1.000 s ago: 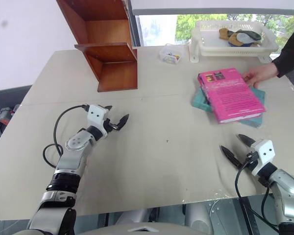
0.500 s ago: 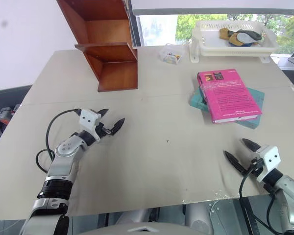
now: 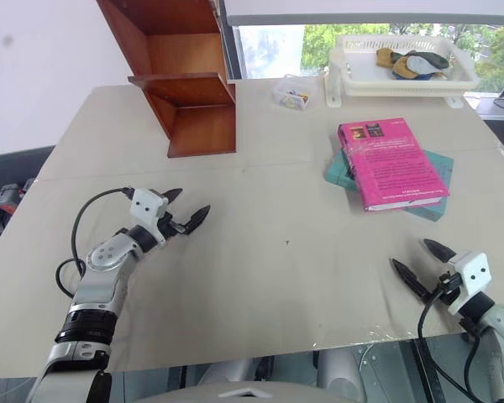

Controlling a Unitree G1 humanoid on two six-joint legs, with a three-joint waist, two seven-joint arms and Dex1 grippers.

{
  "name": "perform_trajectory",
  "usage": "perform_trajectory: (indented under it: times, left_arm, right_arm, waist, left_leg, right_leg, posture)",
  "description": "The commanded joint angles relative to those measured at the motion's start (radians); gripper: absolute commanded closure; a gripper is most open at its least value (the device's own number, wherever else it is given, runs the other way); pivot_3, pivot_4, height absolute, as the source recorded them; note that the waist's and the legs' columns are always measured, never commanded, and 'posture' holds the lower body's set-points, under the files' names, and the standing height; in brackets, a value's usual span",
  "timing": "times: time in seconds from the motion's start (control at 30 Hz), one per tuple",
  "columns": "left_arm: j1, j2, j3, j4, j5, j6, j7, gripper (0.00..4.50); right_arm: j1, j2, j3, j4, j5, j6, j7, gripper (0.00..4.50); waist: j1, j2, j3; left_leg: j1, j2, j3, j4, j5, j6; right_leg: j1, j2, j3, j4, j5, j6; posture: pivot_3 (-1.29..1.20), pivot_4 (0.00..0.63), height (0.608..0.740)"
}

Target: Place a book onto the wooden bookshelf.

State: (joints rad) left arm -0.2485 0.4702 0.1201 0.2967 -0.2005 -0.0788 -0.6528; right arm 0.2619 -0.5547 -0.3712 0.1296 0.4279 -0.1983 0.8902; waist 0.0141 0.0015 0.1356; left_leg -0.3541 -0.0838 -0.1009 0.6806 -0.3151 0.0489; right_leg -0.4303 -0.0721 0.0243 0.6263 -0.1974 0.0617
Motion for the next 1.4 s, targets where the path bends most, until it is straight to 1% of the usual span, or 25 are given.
perform_trajectory:
  times: [0.03,0.17,0.27,0.43,0.57,0.7,0.8,0.87,1.0,1.1,1.23,1.3,1.4]
  left_arm:
    - [-0.005,0.021,0.018,-0.064,-0.015,0.004,-0.007,0.03]
    - [-0.018,0.055,0.023,-0.083,-0.030,-0.007,-0.061,0.03]
    - [-0.028,0.091,0.051,-0.135,-0.103,0.046,-0.126,0.03]
    - [-0.058,0.193,0.083,-0.241,-0.279,0.220,-0.300,0.03]
    - [-0.107,0.288,0.126,-0.331,-0.443,0.394,-0.408,0.03]
    - [-0.128,0.393,0.149,-0.416,-0.573,0.550,-0.516,0.03]
    - [-0.119,0.484,0.150,-0.458,-0.620,0.603,-0.640,0.03]
    - [-0.119,0.517,0.150,-0.467,-0.630,0.614,-0.695,0.03]
    - [-0.148,0.523,0.144,-0.458,-0.604,0.600,-0.699,0.03]
    - [-0.152,0.518,0.147,-0.468,-0.599,0.600,-0.692,0.03]
    - [-0.146,0.506,0.146,-0.489,-0.602,0.604,-0.682,0.03]
    - [-0.138,0.503,0.148,-0.495,-0.600,0.603,-0.677,0.03]
    - [-0.129,0.502,0.156,-0.507,-0.602,0.607,-0.666,0.03]
  right_arm:
    - [0.004,-0.029,-0.049,-0.015,0.028,0.004,0.008,0.00]
    - [-0.002,-0.065,-0.119,-0.018,0.065,0.025,-0.001,0.00]
    - [-0.026,-0.098,-0.182,-0.008,0.103,0.052,-0.015,0.00]
    - [-0.149,-0.160,-0.256,0.049,0.134,0.087,-0.051,0.00]
    - [-0.282,-0.214,-0.250,0.151,0.114,0.098,-0.067,0.00]
    - [-0.443,-0.229,-0.234,0.242,0.140,0.143,-0.066,0.00]
    - [-0.586,-0.217,-0.192,0.306,0.135,0.193,-0.079,0.00]
    - [-0.676,-0.199,-0.159,0.373,0.125,0.221,-0.079,0.00]
    - [-0.797,-0.185,-0.108,0.504,0.098,0.263,-0.062,0.00]
    - [-0.899,-0.175,-0.065,0.613,0.082,0.292,-0.020,0.00]
    - [-1.046,-0.167,-0.040,0.824,0.054,0.310,0.013,0.00]
    - [-1.085,-0.164,-0.024,0.895,0.031,0.316,0.034,0.00]
    - [-1.114,-0.161,0.000,0.959,-0.003,0.316,0.066,0.00]
  waist:
    - [-0.001,0.000,0.000]
    - [-0.002,0.001,0.000]
    - [-0.001,0.000,0.001]
    - [-0.005,0.001,0.001]
    - [-0.012,0.000,0.002]
    - [-0.021,0.001,0.002]
    - [-0.029,0.002,0.004]
    - [-0.036,0.003,0.005]
    - [-0.033,0.002,0.005]
    - [-0.031,0.003,0.006]
    - [-0.033,0.003,0.006]
    - [-0.031,0.003,0.006]
    - [-0.031,0.003,0.006]
  left_leg:
    - [0.000,0.000,0.000,0.000,0.000,0.000]
    - [0.000,0.000,0.001,0.000,0.000,0.000]
    - [0.000,0.000,0.000,0.000,0.000,0.000]
    - [0.000,0.001,0.001,0.000,0.000,0.000]
    - [0.000,0.001,0.001,0.000,0.000,0.000]
    - [0.000,0.001,0.001,-0.001,0.000,0.000]
    - [0.000,0.001,0.002,-0.002,0.000,0.000]
    - [0.000,0.001,0.003,-0.002,0.000,0.000]
    - [0.000,0.001,0.003,-0.003,0.000,0.000]
    - [-0.001,0.001,0.003,-0.004,0.000,0.000]
    - [-0.003,0.001,0.003,-0.004,0.000,0.000]
    - [-0.008,0.001,0.003,-0.004,0.000,0.000]
    - [-0.010,0.001,0.002,-0.005,0.000,0.000]
  right_leg:
    - [0.000,0.000,0.000,0.000,0.000,0.000]
    - [0.000,0.000,0.001,0.000,0.000,0.000]
    - [0.000,0.000,0.000,0.000,0.000,0.000]
    - [0.000,0.000,0.001,0.000,0.000,0.000]
    - [0.000,0.000,0.001,0.000,0.000,0.000]
    - [0.000,0.000,0.000,0.000,0.000,0.000]
    - [-0.001,0.000,0.001,-0.001,0.000,0.000]
    - [-0.001,0.001,0.002,-0.001,0.000,0.000]
    - [-0.002,0.001,0.002,-0.001,0.000,-0.001]
    - [-0.003,0.000,0.002,-0.001,0.000,-0.001]
    - [-0.006,0.000,0.003,-0.002,0.000,0.000]
    - [-0.010,0.000,0.002,-0.001,0.000,-0.001]
    - [-0.012,0.000,0.002,-0.002,0.000,-0.001]
  posture:
    - [0.00,0.150,0.740]
    - [0.00,0.150,0.740]
    - [0.00,0.150,0.740]
    - [0.00,0.150,0.740]
    - [0.00,0.150,0.740]
    - [0.00,0.150,0.740]
    - [0.00,0.150,0.740]
    - [0.00,0.150,0.740]
    - [0.00,0.150,0.740]
    - [0.00,0.150,0.740]
    - [0.00,0.150,0.740]
    - [0.00,0.150,0.740]
    - [0.00,0.150,0.740]
